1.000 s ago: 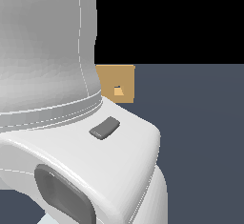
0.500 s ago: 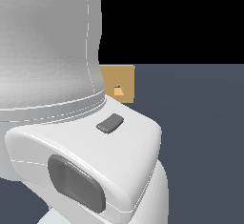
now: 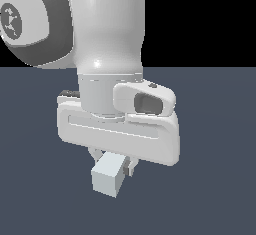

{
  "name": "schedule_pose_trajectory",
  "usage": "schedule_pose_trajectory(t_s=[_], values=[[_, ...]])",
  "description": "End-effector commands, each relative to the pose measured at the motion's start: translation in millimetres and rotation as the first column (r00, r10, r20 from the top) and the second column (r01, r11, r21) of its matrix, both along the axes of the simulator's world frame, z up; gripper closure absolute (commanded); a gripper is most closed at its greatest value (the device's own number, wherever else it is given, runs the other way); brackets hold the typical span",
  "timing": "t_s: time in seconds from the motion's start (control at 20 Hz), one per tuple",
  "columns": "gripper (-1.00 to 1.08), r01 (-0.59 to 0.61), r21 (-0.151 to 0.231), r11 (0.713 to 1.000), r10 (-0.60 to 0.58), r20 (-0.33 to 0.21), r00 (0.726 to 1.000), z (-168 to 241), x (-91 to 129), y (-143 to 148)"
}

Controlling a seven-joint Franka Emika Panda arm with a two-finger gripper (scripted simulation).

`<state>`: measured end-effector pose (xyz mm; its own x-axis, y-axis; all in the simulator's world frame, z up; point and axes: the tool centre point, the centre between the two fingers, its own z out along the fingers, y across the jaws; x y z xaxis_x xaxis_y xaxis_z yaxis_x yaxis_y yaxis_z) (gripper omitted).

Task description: Insert the peg into the horizontal hole in a box.

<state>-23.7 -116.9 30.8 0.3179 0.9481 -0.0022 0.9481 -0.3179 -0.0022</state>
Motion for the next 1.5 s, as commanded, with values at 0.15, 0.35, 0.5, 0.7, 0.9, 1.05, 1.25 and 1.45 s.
schedule_pose_trajectory(t_s=[0.15,0.35,0.5,0.7,0.9,1.05,1.25,1.45], values=[[1.08,-0.165,-0.001,0.986,0.165,0.003,0.986,14,24,97],[1.08,-0.273,-0.001,0.962,0.273,0.003,0.962,22,29,164],[1.08,-0.334,0.000,0.942,0.334,0.003,0.942,26,30,202],[1.08,-0.388,0.000,0.921,0.388,0.003,0.921,30,27,236],[1.08,-0.412,0.001,0.911,0.411,0.003,0.911,32,26,251],[1.08,-0.412,0.001,0.911,0.412,0.003,0.911,32,26,252],[1.08,-0.415,0.001,0.910,0.415,0.004,0.910,34,27,251],[1.08,-0.415,0.002,0.910,0.415,0.001,0.910,32,26,251]])
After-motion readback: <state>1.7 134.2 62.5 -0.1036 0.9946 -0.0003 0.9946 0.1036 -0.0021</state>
